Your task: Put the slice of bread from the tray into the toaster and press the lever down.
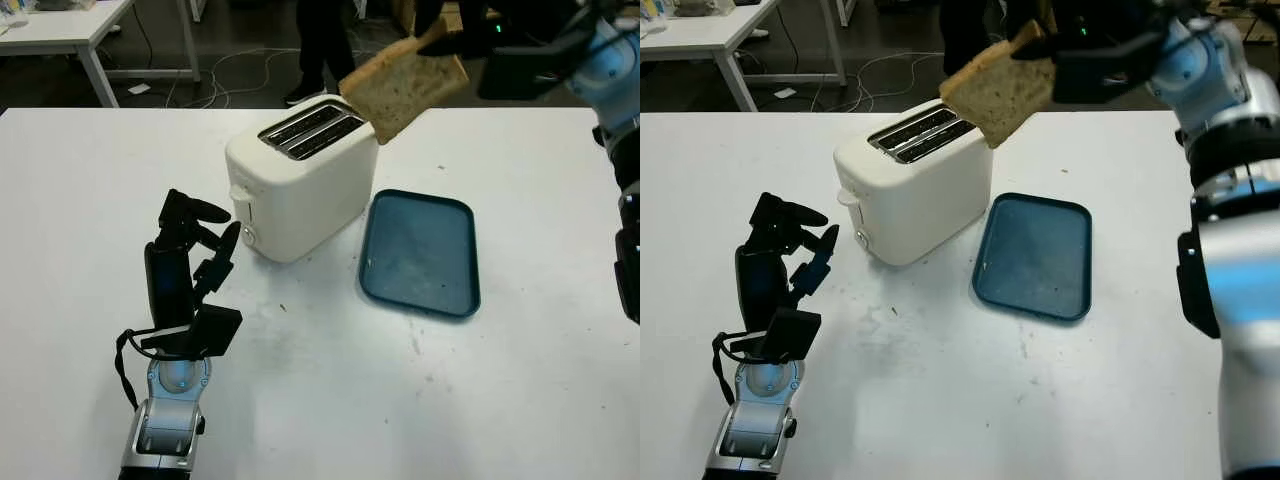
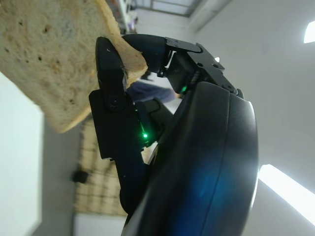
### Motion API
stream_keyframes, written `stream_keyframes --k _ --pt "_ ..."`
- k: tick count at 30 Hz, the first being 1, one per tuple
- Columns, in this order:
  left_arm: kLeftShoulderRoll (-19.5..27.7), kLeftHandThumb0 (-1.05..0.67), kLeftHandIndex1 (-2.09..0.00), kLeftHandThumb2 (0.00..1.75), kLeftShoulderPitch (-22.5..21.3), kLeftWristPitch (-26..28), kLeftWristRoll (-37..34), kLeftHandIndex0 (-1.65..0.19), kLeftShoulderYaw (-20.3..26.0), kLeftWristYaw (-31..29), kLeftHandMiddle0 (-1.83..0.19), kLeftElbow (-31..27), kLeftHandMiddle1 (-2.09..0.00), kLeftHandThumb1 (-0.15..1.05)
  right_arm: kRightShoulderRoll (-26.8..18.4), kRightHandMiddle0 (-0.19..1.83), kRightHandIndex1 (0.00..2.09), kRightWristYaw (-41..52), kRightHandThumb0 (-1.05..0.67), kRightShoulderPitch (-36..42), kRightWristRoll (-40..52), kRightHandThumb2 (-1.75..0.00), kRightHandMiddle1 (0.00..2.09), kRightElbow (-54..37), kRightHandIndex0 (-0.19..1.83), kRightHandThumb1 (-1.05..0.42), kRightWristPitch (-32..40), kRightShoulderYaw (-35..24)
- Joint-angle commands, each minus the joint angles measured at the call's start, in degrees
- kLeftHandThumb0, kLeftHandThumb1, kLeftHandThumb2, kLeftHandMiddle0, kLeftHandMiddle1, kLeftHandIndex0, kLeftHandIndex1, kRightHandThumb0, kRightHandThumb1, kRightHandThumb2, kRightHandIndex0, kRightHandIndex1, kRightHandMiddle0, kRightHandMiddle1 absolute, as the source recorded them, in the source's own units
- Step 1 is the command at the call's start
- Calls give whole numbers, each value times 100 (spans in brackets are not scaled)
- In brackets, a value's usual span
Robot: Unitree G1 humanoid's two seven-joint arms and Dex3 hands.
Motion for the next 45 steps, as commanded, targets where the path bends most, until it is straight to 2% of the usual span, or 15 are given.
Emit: stream_keyframes --k 1,11,18,28,39,45 --pt "13 -37 -170 26 -54 32 88 -30 -33 -32 -68 -5 -175 92 89 84 175 -373 -50 -361 -298 -30 174 88 110 -92 45 195" --pt "-35 -35 -172 26 -49 53 66 -29 -88 -27 -68 -15 -175 92 525 87 175 -1044 -48 -1020 -755 -30 175 431 112 -92 328 555" --pt "-55 -36 -172 26 2 65 109 -29 -77 27 -66 -32 -175 92 758 83 175 -1088 -49 -1059 -865 -31 173 608 109 -92 423 746" --pt "-100 -36 -171 25 49 125 119 -29 -74 37 -66 -78 -175 92 985 86 175 -1378 -44 -1040 -1065 -21 174 709 110 -92 712 987" --pt "-105 -37 -171 26 103 78 130 -29 -27 41 -65 -100 -175 92 1145 89 175 -1677 -53 -1082 -1313 -31 175 814 109 -92 847 1338" --pt "-128 -35 -171 26 122 43 149 -28 -25 70 -64 -92 -175 92 1207 88 175 -1713 -51 -1048 -1355 -29 175 825 110 -92 921 1372"
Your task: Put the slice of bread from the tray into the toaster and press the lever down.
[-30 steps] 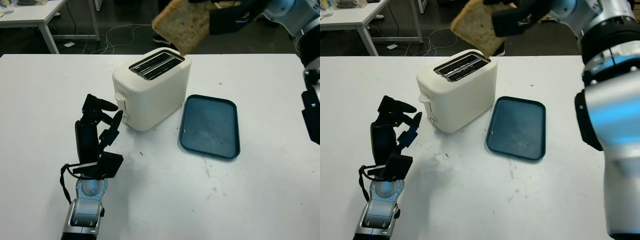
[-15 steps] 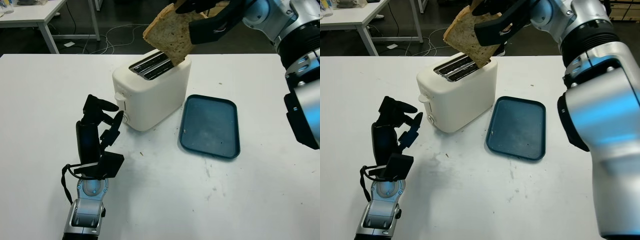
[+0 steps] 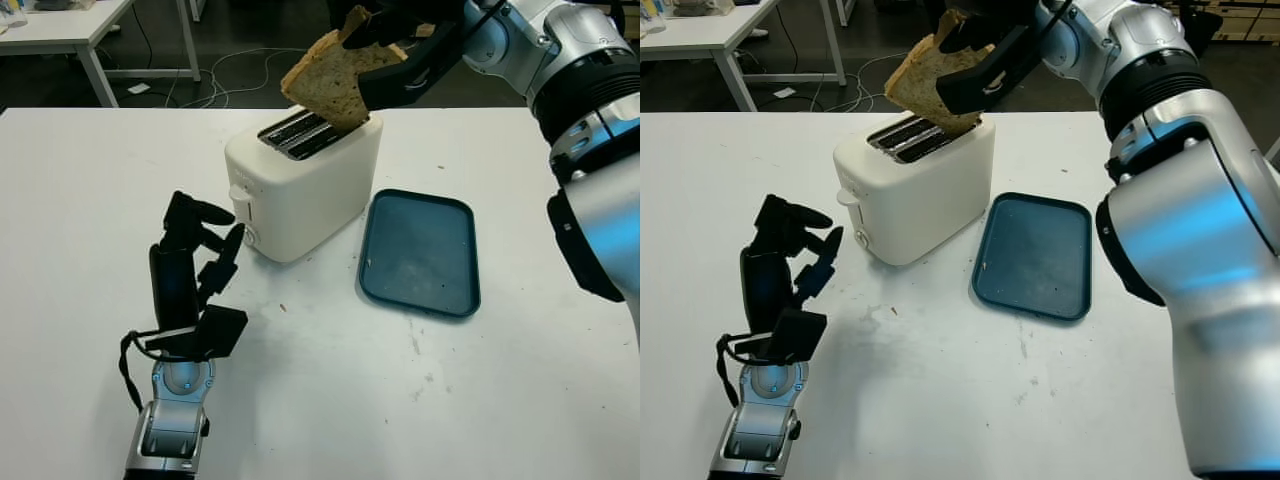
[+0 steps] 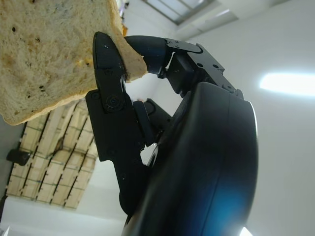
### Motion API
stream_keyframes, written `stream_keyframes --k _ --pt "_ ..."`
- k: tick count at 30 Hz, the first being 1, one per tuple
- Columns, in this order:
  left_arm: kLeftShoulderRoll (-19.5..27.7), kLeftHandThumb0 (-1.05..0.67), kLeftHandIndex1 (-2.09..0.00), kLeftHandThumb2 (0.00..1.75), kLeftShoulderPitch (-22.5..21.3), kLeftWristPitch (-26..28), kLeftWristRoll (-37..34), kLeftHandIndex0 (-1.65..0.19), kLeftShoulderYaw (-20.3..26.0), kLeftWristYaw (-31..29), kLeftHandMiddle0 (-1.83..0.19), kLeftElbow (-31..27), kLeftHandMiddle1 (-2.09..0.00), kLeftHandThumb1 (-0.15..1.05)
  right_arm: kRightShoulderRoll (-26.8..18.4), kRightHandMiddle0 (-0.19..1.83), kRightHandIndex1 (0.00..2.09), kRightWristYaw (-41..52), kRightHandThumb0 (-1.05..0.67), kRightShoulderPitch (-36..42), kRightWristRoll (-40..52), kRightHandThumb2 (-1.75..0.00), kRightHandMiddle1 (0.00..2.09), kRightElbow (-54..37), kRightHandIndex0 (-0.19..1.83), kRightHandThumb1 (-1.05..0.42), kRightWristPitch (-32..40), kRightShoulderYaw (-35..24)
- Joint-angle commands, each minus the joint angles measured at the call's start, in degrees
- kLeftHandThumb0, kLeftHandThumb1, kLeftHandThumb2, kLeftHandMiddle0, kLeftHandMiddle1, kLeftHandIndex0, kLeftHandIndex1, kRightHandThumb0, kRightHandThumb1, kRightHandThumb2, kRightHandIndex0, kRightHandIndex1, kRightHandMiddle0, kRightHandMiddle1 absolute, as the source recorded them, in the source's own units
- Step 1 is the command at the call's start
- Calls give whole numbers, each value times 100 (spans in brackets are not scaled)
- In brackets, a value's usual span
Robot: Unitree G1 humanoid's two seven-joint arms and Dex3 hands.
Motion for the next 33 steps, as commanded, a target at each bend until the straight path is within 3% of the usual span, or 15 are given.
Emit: stream_keyframes --k 1,16,22,25,30,33 --pt "-27 -35 -171 26 70 -30 32 -28 3 49 -64 -44 -175 92 55 87 175 -94 -50 -101 -48 -28 175 22 109 -92 48 32" --pt "-69 -34 -171 26 57 -18 71 -28 2 74 -63 -49 -175 92 -3 87 175 -230 -46 107 -243 -18 175 59 109 -92 -151 315" --pt "-64 -36 -171 26 40 -29 72 -29 10 95 -64 -11 -175 92 11 82 175 -122 -56 213 -390 -23 170 72 106 -92 -218 499" --pt "-66 -36 -171 26 44 -28 46 -29 4 83 -65 -12 -175 92 24 78 165 12 -70 210 -453 -21 145 70 93 -92 -280 592" --pt "-70 -35 -171 26 43 -32 52 -28 1 95 -64 -8 -175 92 29 67 70 171 -82 125 -703 -8 23 60 46 -92 -173 870" --pt "-73 -35 -171 26 46 -33 52 -29 0 96 -64 -7 -175 92 26 60 75 200 -83 73 -804 -2 4 57 23 -90 -104 986"
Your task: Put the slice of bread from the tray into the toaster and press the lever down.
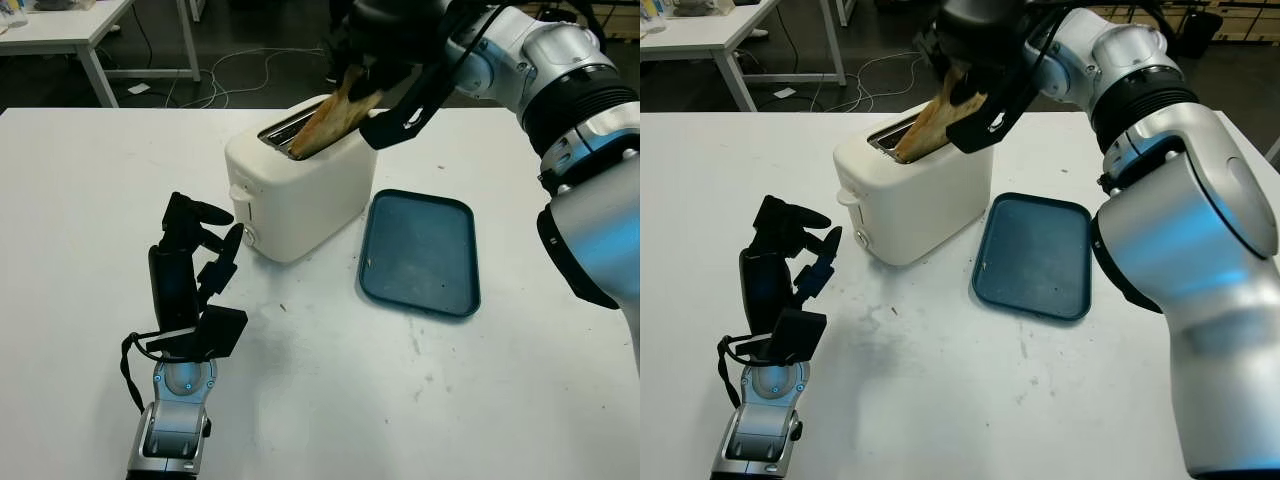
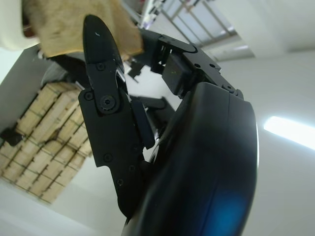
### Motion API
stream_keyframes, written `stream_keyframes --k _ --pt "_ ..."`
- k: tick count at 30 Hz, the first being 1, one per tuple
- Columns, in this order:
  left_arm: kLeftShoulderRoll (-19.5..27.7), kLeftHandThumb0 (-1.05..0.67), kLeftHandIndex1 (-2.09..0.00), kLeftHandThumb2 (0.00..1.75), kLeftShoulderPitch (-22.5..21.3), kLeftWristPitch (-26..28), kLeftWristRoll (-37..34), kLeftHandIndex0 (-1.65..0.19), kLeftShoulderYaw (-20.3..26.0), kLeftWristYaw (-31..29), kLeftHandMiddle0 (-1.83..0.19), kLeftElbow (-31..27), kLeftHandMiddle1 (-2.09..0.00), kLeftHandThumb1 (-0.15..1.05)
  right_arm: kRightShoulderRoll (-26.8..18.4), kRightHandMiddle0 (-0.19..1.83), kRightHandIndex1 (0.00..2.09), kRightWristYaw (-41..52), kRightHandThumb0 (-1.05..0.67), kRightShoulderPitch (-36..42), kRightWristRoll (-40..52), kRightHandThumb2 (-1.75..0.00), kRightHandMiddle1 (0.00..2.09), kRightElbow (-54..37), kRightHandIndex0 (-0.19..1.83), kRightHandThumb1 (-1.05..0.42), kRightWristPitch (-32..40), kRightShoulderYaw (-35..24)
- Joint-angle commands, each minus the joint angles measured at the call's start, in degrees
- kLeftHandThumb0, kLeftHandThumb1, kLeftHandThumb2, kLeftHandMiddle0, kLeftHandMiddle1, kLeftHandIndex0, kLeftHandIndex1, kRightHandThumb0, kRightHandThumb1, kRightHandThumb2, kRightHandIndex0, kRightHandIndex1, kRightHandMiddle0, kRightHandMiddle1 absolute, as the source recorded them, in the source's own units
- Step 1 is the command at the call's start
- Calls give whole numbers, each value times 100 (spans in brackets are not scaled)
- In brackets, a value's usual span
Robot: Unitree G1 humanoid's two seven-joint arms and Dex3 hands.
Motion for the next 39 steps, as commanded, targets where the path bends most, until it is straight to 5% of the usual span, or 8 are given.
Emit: stream_keyframes --k 1,22,28,39 --pt "-19 -35 -171 26 30 -26 31 -29 -11 31 -64 -5 -175 92 -8 58 76 61 -83 -94 -92 -1 2 9 20 -90 115 61" --pt "-18 -35 -172 26 31 -54 76 -29 -37 50 -66 25 -175 92 -77 57 77 91 -83 -135 21 0 0 14 17 -82 444 1" --pt "23 -36 -172 27 27 -59 45 -29 -10 44 -67 30 -175 92 -143 46 79 968 -88 -1 347 0 0 61 3 -77 710 -390" --pt "41 -37 -171 26 -24 -21 40 -29 -37 0 -68 28 -175 92 -417 30 47 2206 -99 366 767 -1 1 65 0 -73 1038 -954"
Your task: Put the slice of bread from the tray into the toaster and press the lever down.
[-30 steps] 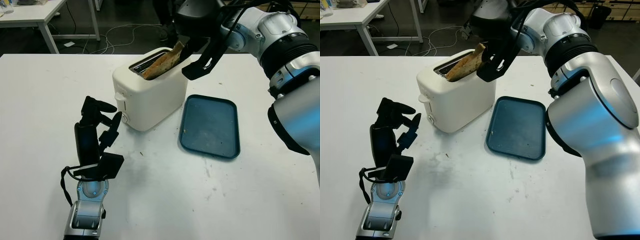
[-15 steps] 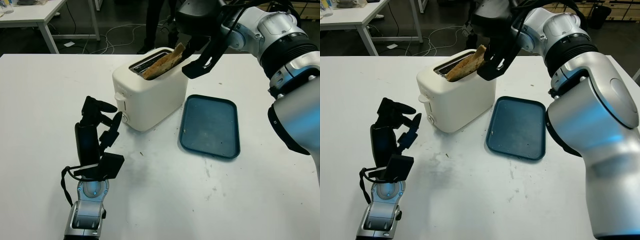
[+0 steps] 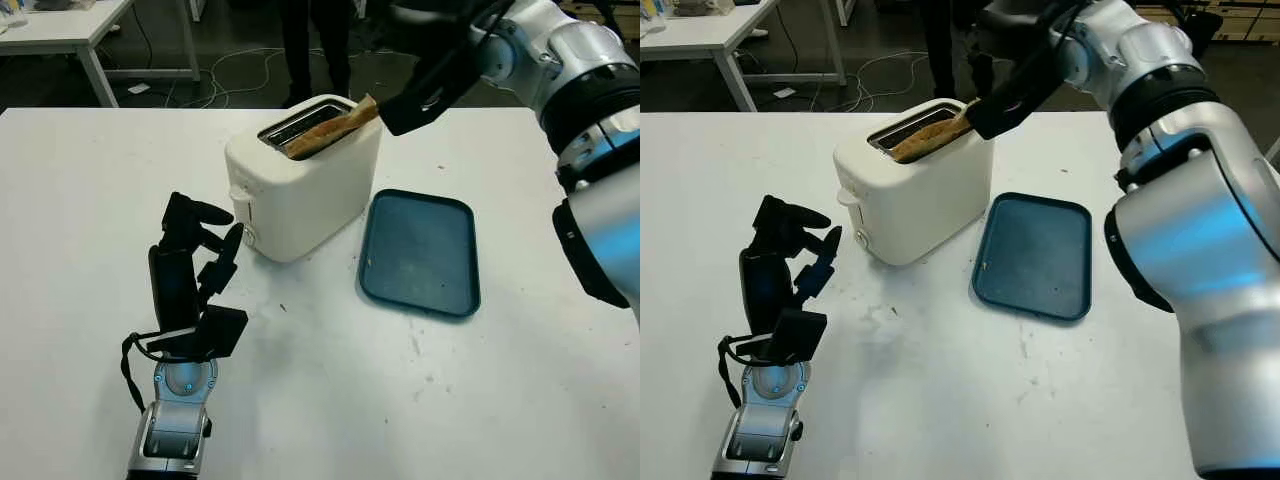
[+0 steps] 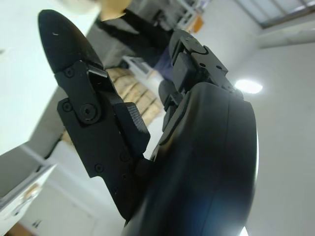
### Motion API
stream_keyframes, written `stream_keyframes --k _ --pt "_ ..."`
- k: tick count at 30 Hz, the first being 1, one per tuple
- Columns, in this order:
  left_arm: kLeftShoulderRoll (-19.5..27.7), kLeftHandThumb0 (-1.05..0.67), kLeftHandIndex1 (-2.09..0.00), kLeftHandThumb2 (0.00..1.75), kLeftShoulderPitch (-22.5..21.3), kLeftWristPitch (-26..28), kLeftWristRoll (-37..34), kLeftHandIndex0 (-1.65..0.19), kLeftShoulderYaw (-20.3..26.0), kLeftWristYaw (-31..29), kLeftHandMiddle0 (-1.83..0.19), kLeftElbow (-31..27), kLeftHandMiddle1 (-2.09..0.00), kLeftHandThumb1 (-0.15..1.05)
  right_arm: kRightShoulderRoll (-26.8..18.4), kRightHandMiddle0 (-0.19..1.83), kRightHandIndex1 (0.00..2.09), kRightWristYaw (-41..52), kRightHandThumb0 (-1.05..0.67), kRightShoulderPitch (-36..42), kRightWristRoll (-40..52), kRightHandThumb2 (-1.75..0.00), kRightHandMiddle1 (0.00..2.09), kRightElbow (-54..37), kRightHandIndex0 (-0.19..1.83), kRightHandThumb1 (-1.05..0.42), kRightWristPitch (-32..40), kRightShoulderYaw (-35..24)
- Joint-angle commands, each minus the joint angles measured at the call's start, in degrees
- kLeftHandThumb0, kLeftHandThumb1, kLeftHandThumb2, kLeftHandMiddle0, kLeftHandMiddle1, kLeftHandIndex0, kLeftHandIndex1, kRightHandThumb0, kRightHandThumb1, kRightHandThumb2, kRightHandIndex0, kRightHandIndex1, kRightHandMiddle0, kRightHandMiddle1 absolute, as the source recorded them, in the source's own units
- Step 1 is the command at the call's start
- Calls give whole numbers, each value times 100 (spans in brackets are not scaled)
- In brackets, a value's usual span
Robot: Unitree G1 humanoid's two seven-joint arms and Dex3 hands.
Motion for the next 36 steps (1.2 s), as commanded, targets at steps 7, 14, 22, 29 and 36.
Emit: stream_keyframes --k 7,14,22,29,36 --pt "26 -38 -171 26 -34 -62 -14 -29 -26 -87 -69 45 -175 92 -202 35 45 -35 -100 386 323 -1 2 -59 3 -77 103 -296" --pt "26 -38 -170 26 -34 -70 19 -30 -36 -74 -68 71 -175 92 -212 45 45 -821 -87 843 663 0 4 -130 21 -76 48 -740" --pt "-7 -38 -170 26 -12 -47 45 -30 -71 -33 -66 80 -175 92 71 56 37 -915 -61 1633 2016 0 3 -147 33 -73 -87 -1968" --pt "-6 -38 -170 27 -5 -56 116 -30 -75 10 -66 90 -175 92 270 64 37 -810 -55 2003 2569 0 4 -179 45 -71 -191 -2513" --pt "-34 -38 -171 27 4 -66 117 -28 -87 54 -66 115 -175 92 277 70 38 -739 -48 2090 2575 0 4 -205 50 -68 -222 -2557"
